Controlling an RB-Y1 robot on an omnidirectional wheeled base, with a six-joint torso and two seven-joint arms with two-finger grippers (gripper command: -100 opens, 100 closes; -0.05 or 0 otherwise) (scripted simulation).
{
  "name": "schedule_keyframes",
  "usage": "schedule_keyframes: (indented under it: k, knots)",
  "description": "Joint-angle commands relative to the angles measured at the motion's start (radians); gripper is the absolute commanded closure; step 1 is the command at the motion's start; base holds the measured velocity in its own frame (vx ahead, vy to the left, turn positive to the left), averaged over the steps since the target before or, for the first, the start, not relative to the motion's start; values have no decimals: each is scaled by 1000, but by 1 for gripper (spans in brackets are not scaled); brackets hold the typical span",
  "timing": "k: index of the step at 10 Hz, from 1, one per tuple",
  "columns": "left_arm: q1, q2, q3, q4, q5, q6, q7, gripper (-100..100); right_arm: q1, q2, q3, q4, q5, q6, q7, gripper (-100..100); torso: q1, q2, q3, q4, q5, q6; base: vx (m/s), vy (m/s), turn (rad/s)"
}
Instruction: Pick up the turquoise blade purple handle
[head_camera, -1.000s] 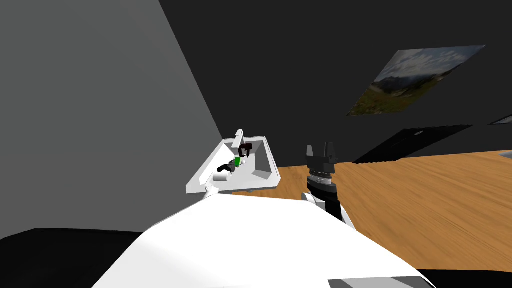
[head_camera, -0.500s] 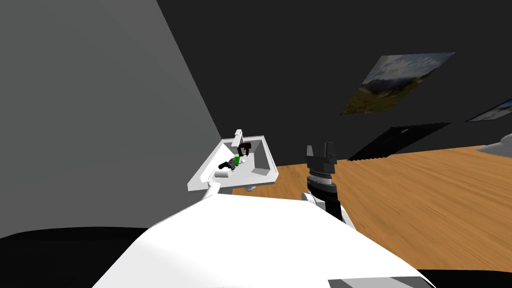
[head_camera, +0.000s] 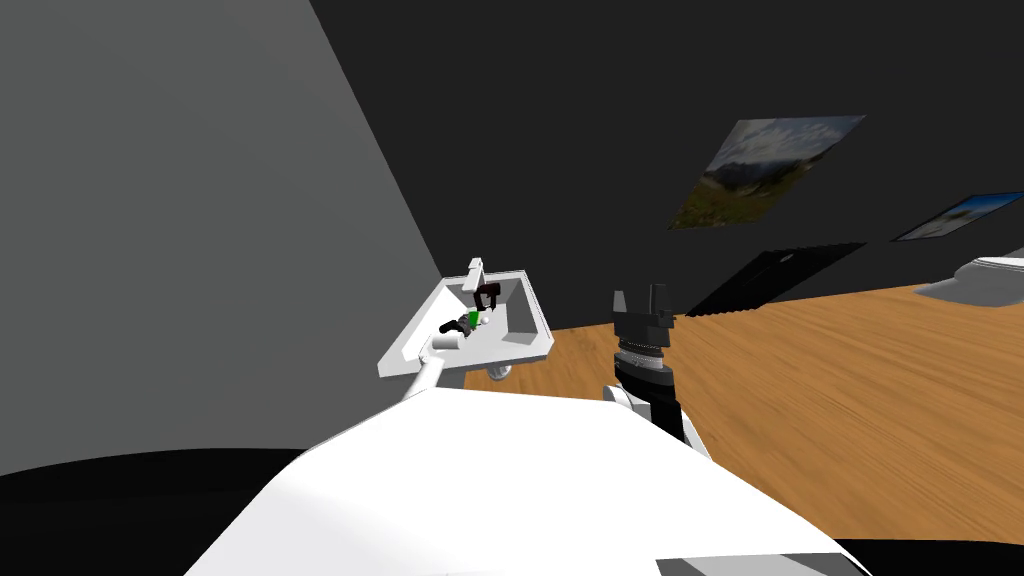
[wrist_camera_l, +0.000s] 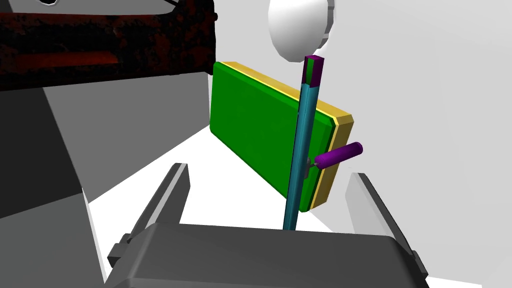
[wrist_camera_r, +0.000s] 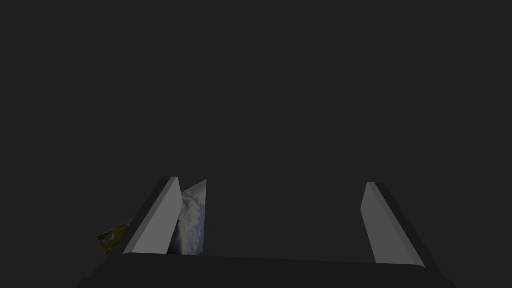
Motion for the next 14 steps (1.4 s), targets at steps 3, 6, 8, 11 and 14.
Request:
schedule_keyframes:
  k: [3, 6, 8, 11, 14]
  knots:
    - [-31, 0, 10, 37, -3, -7, 2, 100, 0, 0, 0, 0, 0, 0, 0, 0, 0, -1, -1, 0, 0, 0, -27, -4, -24]
    - [-21, -3, 8, 43, -2, 0, 2, 100, 0, 0, 0, 0, 0, 0, 0, 0, 0, -6, 0, 5, -3, 2, -11, -3, 9]
    - [-21, -3, 7, 44, -3, 0, 1, 0, 0, 0, 0, 0, 0, 0, 0, 0, 0, -7, -1, 4, -3, 2, 0, 0, 0]
    - [32, -2, -11, -39, 1, 8, -1, 100, 0, 0, 0, 0, 0, 0, 0, 0, 0, -12, -4, 4, -3, 1, 72, 5, 60]
    - [106, -2, -38, -125, 7, 26, -6, 100, 0, 0, 0, 0, 0, 0, 0, 0, 0, -11, -4, 4, -3, 3, 56, -5, 54]
